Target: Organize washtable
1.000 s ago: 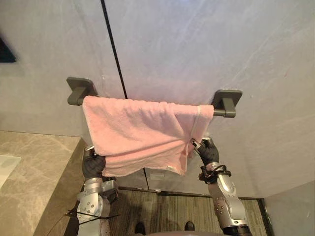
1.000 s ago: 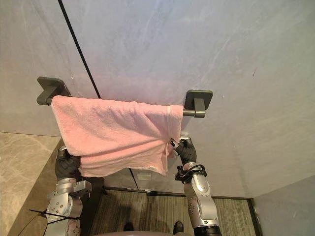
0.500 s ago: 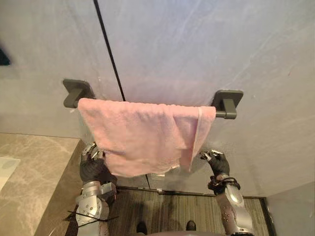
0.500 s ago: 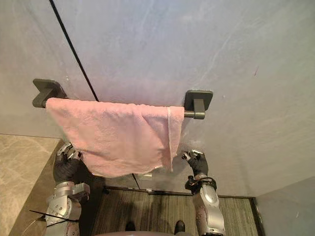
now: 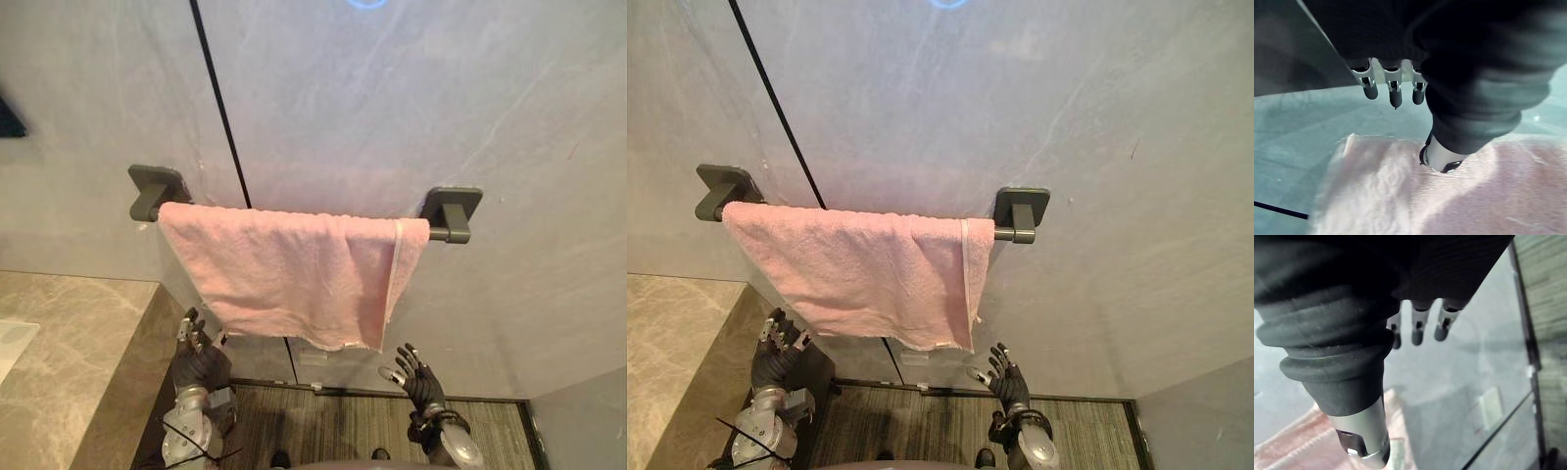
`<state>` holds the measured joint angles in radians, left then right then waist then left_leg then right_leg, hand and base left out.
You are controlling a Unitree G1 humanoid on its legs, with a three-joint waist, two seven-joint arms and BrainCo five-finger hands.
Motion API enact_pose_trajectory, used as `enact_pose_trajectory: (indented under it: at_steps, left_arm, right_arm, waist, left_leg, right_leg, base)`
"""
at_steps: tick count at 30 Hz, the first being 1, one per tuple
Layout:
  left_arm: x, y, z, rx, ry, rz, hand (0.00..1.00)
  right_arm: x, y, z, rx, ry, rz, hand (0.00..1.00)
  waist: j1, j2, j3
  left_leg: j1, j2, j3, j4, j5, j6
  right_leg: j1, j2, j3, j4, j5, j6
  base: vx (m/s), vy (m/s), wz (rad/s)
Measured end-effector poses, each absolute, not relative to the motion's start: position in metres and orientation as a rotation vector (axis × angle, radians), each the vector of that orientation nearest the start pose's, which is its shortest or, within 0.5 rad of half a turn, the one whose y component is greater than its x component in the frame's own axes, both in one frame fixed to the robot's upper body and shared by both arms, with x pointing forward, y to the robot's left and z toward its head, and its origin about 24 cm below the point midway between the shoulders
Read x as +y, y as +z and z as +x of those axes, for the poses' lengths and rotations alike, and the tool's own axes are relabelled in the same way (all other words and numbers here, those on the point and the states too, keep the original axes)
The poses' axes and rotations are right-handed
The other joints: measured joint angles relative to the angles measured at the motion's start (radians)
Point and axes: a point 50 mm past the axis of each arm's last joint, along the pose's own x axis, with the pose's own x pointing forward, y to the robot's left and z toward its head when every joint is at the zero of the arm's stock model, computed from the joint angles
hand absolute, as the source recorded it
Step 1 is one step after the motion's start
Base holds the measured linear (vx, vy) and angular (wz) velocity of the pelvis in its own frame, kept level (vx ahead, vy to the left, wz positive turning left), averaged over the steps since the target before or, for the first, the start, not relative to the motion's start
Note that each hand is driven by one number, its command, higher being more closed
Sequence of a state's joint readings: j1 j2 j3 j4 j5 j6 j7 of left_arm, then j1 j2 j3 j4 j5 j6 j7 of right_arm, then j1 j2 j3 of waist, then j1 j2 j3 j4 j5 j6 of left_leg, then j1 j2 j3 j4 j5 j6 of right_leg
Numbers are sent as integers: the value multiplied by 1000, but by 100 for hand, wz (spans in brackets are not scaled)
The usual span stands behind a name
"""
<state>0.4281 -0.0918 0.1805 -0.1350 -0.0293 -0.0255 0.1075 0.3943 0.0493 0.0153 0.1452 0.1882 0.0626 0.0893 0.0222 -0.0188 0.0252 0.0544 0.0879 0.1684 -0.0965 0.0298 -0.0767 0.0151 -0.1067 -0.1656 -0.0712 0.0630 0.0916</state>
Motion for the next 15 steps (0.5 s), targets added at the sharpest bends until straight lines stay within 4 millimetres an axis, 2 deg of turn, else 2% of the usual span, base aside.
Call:
enact_pose_trajectory:
  at_steps: [3,6,9,12,14,15]
  left_arm:
    - [209,-27,139,349,435,-1,0]
    - [205,-45,124,463,366,42,0]
    - [193,-60,110,569,191,52,0]
    - [178,-67,97,635,-25,49,0]
    - [168,-65,94,639,-140,6,0]
    - [161,-58,95,614,-217,-25,0]
  right_arm:
    - [-145,-74,132,595,7,228,0]
    - [-137,-74,124,623,128,182,0]
    - [-127,-70,117,639,271,94,0]
    - [-118,-59,122,607,422,21,0]
    - [-114,-51,126,570,512,0,0]
    - [-113,-45,129,546,568,3,0]
  waist:
    - [1,0,0]
    - [7,0,0]
    - [18,-2,-3]
    - [20,-6,-11]
    - [18,-8,-19]
    - [18,-11,-23]
  left_leg:
    - [5,1,1,1,-4,2]
    - [10,1,1,1,-9,3]
    - [11,2,-3,1,-15,0]
    - [7,0,-4,1,-22,0]
    - [3,-2,-7,1,-28,1]
    - [0,-3,-15,2,-32,0]
  right_leg:
    - [3,-1,1,1,-2,1]
    - [9,-2,-2,3,-11,7]
    - [3,-2,-14,17,-29,6]
    - [-1,-2,-15,17,-36,12]
    - [-4,-4,-15,16,-42,15]
    - [-6,-4,-15,16,-45,16]
  base:
    - [-6,-6,-3]
    - [2,-5,3]
    - [4,-10,8]
    - [31,-11,2]
    - [65,-4,1]
    - [81,-4,3]
